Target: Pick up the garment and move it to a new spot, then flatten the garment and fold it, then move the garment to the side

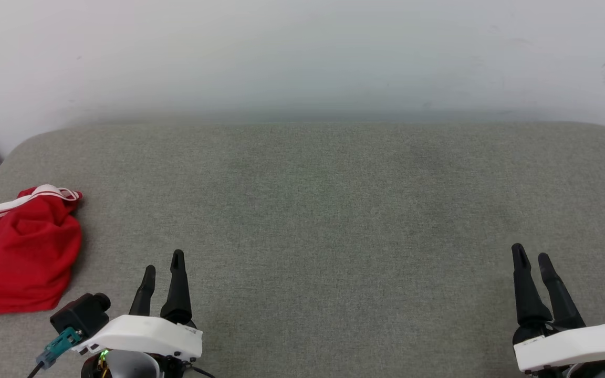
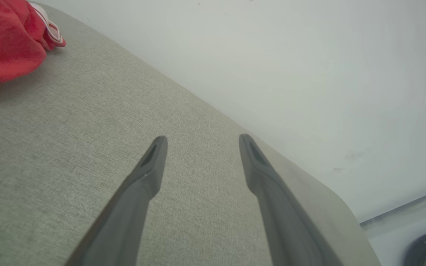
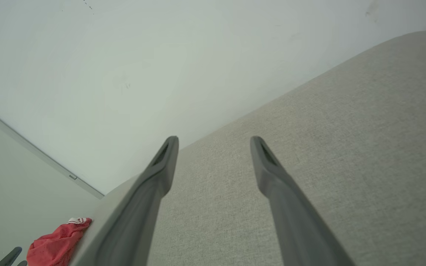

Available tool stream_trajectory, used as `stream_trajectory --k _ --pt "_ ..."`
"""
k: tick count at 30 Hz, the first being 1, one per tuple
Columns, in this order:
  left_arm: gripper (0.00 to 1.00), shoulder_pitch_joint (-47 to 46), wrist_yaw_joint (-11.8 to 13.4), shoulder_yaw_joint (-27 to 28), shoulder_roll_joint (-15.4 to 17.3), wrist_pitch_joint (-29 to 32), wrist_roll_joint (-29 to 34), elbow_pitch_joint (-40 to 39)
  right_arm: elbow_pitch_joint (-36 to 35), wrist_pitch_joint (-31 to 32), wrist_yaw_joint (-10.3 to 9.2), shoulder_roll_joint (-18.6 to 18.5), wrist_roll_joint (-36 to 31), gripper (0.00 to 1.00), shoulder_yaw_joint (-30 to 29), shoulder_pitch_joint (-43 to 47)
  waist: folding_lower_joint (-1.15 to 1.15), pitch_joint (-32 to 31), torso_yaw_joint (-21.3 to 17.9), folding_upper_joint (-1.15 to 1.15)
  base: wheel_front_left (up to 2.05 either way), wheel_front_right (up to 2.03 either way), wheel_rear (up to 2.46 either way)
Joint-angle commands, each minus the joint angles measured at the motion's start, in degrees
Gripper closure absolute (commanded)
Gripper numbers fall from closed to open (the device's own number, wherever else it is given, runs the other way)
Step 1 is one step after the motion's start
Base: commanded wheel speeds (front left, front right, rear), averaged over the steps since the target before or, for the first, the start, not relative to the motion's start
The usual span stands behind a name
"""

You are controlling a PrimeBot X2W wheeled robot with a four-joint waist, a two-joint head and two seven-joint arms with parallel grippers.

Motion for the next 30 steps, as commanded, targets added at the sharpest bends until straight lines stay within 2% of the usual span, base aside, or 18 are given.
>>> stream_trajectory --k 1,30 --pt "0.00 -0.2 0.5 -0.6 0.5 -0.7 2.4 -1.0 -1.2 -0.8 0.00 0.0 -2.6 0.00 0.2 0.2 0.00 0.0 0.0 0.00 0.00 0.00 0.00" --pt "0.00 1.6 2.2 -3.7 0.8 -5.2 19.8 -0.9 -4.0 -5.4 0.00 0.1 -20.3 0.00 1.0 2.9 0.00 0.3 0.3 0.00 0.00 0.00 0.00"
